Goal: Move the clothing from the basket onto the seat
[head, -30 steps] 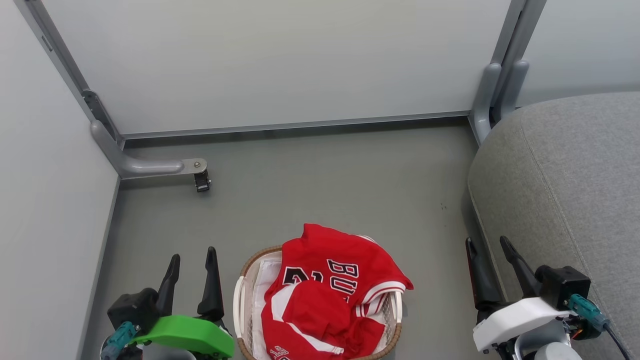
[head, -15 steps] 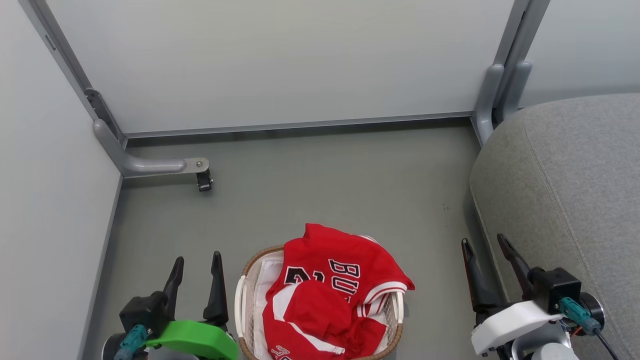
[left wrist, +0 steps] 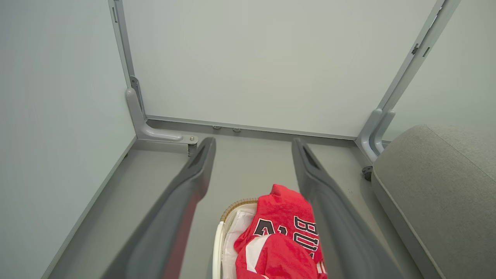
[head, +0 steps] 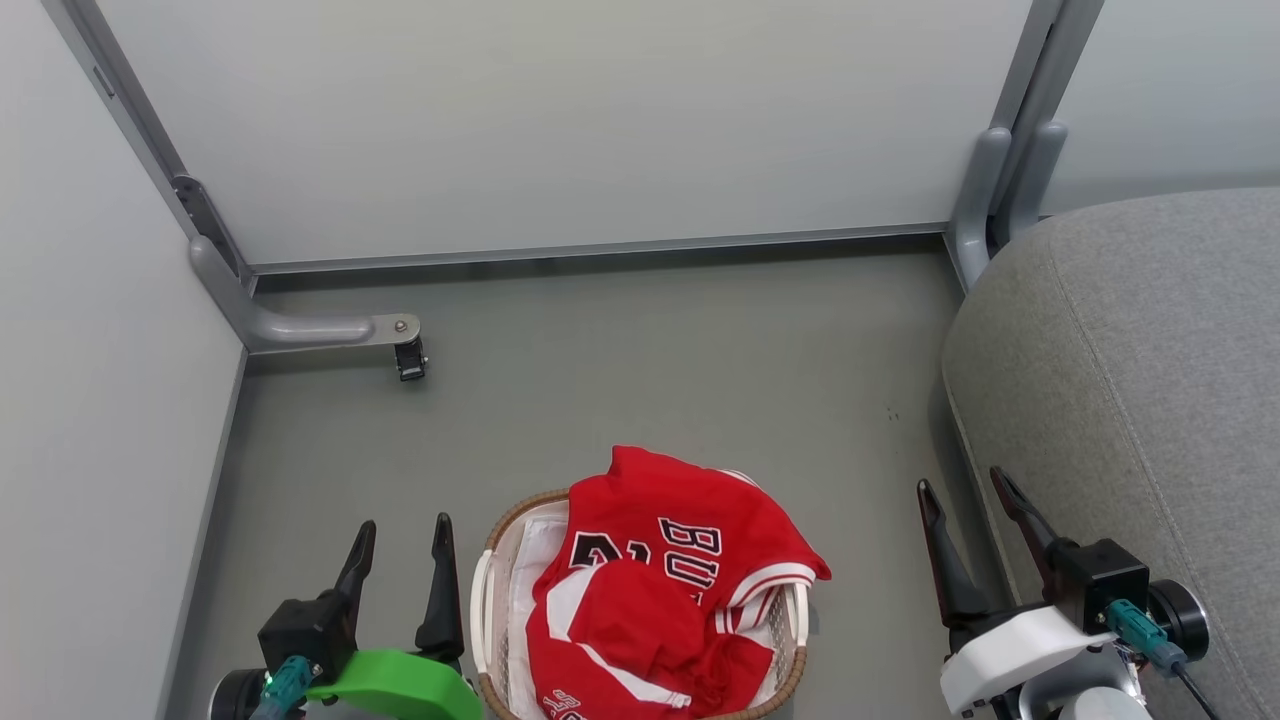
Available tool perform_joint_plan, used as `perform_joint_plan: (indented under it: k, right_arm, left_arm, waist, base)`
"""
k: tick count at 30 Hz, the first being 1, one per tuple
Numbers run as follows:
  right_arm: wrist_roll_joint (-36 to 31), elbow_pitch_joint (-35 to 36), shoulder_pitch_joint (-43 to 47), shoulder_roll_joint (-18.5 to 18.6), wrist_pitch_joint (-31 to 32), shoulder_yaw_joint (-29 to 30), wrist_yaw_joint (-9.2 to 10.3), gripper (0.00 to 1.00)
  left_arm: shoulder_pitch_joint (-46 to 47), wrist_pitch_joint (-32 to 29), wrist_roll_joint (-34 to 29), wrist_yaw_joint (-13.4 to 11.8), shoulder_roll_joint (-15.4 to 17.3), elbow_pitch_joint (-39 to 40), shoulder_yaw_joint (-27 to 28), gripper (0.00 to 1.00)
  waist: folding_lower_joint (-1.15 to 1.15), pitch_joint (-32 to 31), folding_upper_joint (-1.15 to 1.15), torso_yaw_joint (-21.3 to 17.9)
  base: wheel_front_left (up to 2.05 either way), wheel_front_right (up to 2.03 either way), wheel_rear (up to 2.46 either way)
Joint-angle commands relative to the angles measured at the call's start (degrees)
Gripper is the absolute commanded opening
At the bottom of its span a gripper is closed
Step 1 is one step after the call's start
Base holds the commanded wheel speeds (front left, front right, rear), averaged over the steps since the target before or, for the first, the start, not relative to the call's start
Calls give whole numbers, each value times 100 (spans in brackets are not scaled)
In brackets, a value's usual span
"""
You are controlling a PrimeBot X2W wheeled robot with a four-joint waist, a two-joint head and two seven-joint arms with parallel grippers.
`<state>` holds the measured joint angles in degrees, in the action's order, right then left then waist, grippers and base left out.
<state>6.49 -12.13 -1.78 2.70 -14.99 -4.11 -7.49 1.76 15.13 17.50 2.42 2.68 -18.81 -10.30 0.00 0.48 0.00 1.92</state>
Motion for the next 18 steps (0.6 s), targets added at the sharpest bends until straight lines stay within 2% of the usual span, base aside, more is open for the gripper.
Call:
perform_joint_plan:
  k: [1,18]
  right_arm:
    - [-37,-23,64,34,-30,17,0,100]
    - [-41,-12,65,34,-30,29,0,100]
  left_arm:
    - [12,4,-6,-20,38,-17,7,100]
    - [46,4,20,-1,38,-87,9,100]
  waist:
    - [0,1,0,-3]
    - [0,21,0,-4]
  base:
    - [0,0,0]
    - [0,0,0]
